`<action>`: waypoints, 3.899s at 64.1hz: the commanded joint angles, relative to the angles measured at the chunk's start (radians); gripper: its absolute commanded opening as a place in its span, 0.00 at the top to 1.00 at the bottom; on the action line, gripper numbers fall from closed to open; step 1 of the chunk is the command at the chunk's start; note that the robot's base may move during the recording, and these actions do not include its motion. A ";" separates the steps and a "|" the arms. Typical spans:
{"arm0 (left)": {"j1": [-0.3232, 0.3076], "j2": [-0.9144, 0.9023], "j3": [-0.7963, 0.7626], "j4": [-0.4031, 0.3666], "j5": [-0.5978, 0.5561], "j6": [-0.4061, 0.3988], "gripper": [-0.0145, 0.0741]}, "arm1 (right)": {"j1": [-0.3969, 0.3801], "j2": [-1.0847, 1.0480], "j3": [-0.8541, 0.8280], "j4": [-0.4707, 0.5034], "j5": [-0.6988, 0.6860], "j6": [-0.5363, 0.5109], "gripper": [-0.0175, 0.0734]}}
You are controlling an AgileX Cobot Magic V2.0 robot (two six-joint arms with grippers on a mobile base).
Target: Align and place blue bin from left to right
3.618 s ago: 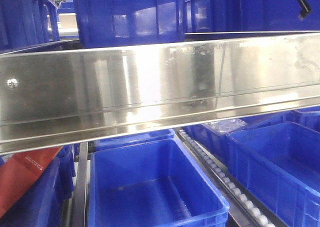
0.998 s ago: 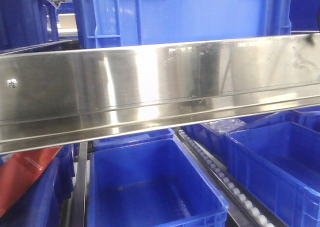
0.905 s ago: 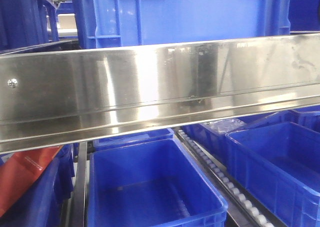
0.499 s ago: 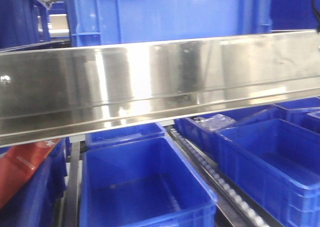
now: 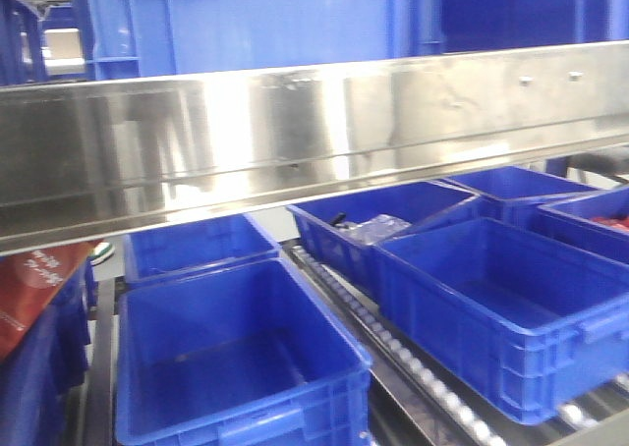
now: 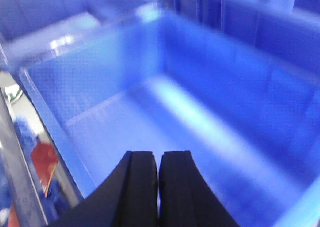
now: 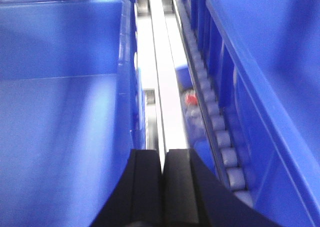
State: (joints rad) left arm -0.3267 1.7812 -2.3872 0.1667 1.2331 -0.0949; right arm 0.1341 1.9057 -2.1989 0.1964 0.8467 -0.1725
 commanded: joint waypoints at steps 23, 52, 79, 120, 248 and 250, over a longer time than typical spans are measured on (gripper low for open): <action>0.005 -0.110 0.229 -0.037 -0.106 0.068 0.82 | 0.013 -0.205 0.321 -0.001 -0.241 -0.037 0.89; 0.002 -0.572 0.823 -0.022 -0.515 0.068 0.82 | 0.037 -0.658 0.791 -0.001 -0.430 -0.056 0.89; 0.002 -1.138 1.403 -0.024 -0.823 0.068 0.82 | 0.037 -1.113 1.227 -0.001 -0.539 -0.058 0.89; 0.002 -1.740 1.844 -0.060 -0.802 0.068 0.82 | 0.037 -1.668 1.764 -0.001 -0.592 -0.058 0.89; 0.366 -1.781 2.387 -0.145 -1.228 0.068 0.82 | 0.037 -1.674 1.783 -0.001 -0.587 -0.058 0.89; 0.366 -1.781 2.387 -0.145 -1.228 0.068 0.82 | 0.037 -1.674 1.783 -0.001 -0.587 -0.058 0.89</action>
State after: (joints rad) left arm 0.0368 0.0047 0.0010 0.0271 0.0219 -0.0265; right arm 0.1691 0.2388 -0.4180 0.2007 0.2855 -0.2213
